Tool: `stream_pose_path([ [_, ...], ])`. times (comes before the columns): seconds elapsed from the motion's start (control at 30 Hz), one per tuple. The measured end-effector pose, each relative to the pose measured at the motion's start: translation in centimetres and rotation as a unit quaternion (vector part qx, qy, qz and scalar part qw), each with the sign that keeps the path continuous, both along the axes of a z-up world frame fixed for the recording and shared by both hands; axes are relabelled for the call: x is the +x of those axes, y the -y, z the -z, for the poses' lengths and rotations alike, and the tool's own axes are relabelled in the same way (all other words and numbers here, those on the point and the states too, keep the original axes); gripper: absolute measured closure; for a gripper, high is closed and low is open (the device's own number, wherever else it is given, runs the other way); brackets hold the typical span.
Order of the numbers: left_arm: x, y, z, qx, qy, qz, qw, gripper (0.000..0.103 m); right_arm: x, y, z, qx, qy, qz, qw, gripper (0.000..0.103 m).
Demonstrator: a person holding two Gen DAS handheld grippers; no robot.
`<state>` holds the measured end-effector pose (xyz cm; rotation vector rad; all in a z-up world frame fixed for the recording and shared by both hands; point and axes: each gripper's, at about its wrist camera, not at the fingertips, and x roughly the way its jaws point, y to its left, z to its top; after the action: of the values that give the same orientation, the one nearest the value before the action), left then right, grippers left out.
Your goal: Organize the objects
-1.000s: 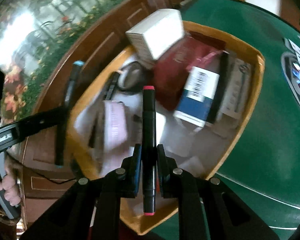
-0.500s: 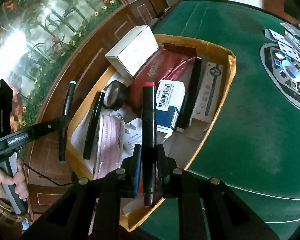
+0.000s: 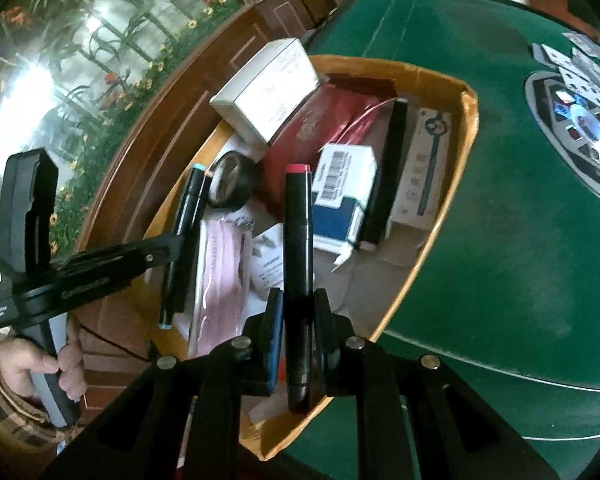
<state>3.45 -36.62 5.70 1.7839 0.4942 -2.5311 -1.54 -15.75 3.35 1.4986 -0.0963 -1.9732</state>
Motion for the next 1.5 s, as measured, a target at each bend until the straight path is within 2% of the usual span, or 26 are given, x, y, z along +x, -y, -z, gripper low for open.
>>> stream_pose_path([
  [0.43,0.5,-0.8,0.6,-0.029,0.003,0.006,0.9996,0.089,0.3,1.2,0.8,0.01,0.004,-0.015,1.0,0.09],
  [0.8,1.7,-1.7,-0.9,-0.066,-0.025,-0.01,0.9975,0.089,0.2,1.4,1.0,0.013,0.004,-0.015,1.0,0.088],
  [0.83,1.9,-1.8,-1.1,-0.069,-0.027,-0.014,0.9971,0.087,0.3,1.3,0.8,0.013,0.001,-0.015,1.0,0.088],
  [0.87,2.1,-1.9,-1.5,-0.071,-0.033,-0.019,0.9967,0.076,0.4,1.1,0.5,0.012,-0.004,-0.015,1.0,0.087],
  [0.9,2.3,-2.0,-1.8,-0.074,-0.04,-0.023,0.9962,0.054,0.5,0.9,0.2,0.008,-0.01,-0.015,1.0,0.082],
  [0.93,2.8,-2.2,-2.4,-0.082,-0.054,-0.033,0.9947,0.042,0.7,0.6,-0.2,0.005,-0.017,-0.015,1.0,0.078],
  [0.97,3.2,-2.5,-2.9,-0.09,-0.065,-0.042,0.9929,0.026,0.7,0.4,-0.5,0.002,-0.023,-0.015,1.0,0.068],
  [1.0,3.6,-2.7,-3.4,-0.1,-0.075,-0.051,0.9908,0.025,0.9,-0.1,-1.0,-0.004,-0.033,-0.015,0.999,0.058],
  [1.07,4.3,-3.2,-4.6,-0.126,-0.094,-0.069,0.9852,0.025,1.3,-1.0,-1.9,-0.01,-0.05,-0.018,0.999,0.05],
  [1.13,4.6,-3.8,-5.3,-0.161,-0.094,-0.08,0.9792,0.025,1.6,-2.0,-2.6,-0.01,-0.067,-0.021,0.998,0.041],
  [1.2,4.9,-5.2,-6.3,-0.235,-0.103,-0.082,0.9629,0.025,1.8,-3.0,-3.1,-0.007,-0.079,-0.025,0.997,0.022],
  [1.3,5.6,-7.4,-7.5,-0.317,-0.116,-0.074,0.9383,0.025,2.1,-4.4,-3.5,-0.008,-0.091,-0.027,0.995,0.02],
  [1.33,5.8,-7.8,-7.6,-0.329,-0.111,-0.074,0.9349,0.025,2.2,-4.8,-3.5,-0.008,-0.09,-0.026,0.996,0.018],
  [1.37,5.8,-8.1,-7.5,-0.332,-0.098,-0.074,0.9352,0.025,2.2,-5.1,-3.5,-0.01,-0.087,-0.026,0.996,0.013],
  [1.4,5.7,-8.2,-7.3,-0.326,-0.087,-0.075,0.9383,0.025,2.1,-5.5,-3.4,-0.012,-0.083,-0.025,0.996,0.0],
  [1.47,5.5,-8.5,-6.7,-0.31,-0.073,-0.076,0.9448,0.025,2.1,-5.9,-3.2,-0.008,-0.075,-0.029,0.997,0.0],
  [1.5,5.5,-8.8,-6.5,-0.31,-0.071,-0.077,0.9449,0.025,2.2,-6.2,-3.2,-0.006,-0.073,-0.031,0.997,0.0],
])
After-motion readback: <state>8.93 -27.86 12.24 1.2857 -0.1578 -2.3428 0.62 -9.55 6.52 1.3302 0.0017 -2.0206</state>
